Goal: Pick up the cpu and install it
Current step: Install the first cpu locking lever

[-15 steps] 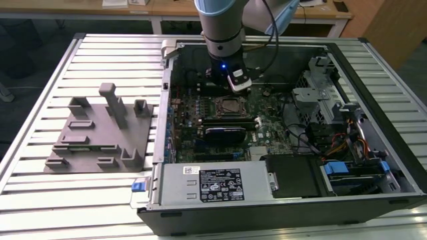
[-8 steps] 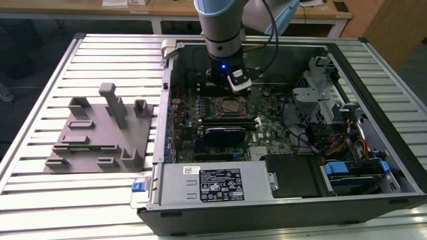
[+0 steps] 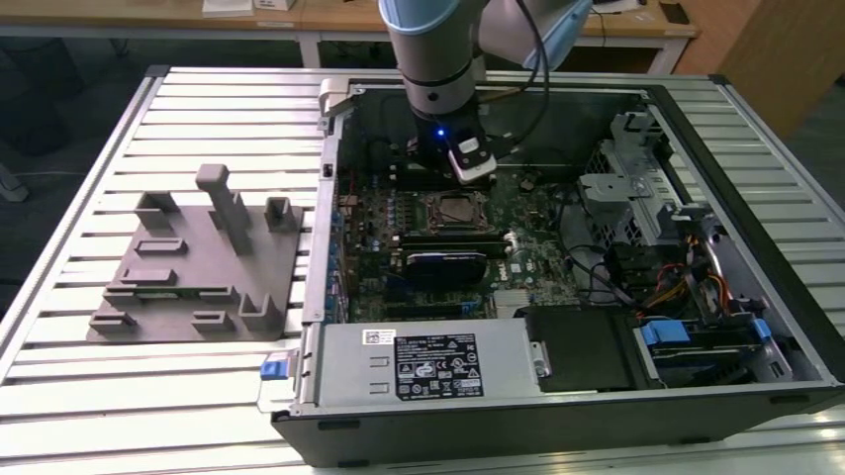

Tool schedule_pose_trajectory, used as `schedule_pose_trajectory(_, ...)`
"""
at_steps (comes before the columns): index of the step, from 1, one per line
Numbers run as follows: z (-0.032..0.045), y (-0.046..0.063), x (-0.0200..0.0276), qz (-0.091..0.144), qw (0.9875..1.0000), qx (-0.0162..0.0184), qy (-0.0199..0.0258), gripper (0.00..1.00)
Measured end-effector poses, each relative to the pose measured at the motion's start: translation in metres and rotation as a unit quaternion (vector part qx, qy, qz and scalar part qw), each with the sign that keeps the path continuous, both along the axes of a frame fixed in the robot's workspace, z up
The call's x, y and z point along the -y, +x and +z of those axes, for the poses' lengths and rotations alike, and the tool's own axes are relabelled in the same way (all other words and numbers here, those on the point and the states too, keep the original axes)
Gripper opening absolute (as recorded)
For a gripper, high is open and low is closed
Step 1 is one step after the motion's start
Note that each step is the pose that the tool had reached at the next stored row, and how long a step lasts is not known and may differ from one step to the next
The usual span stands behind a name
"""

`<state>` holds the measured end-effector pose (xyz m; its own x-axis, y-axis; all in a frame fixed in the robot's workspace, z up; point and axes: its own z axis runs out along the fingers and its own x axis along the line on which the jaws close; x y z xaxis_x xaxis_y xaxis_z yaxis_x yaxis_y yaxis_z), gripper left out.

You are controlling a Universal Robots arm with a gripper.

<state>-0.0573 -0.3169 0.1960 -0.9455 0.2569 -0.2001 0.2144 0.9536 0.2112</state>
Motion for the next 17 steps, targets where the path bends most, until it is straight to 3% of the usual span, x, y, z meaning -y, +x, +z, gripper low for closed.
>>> schedule_pose_trajectory(7, -0.0010, -0.0023, -0.0008, 0.000, 1.0000, 0.0016, -0.0008, 0.11)
schedule_pose_trajectory(17, -0.0034, -0.0023, -0.0008, 0.000, 0.9999, 0.0133, -0.0093, 0.11)
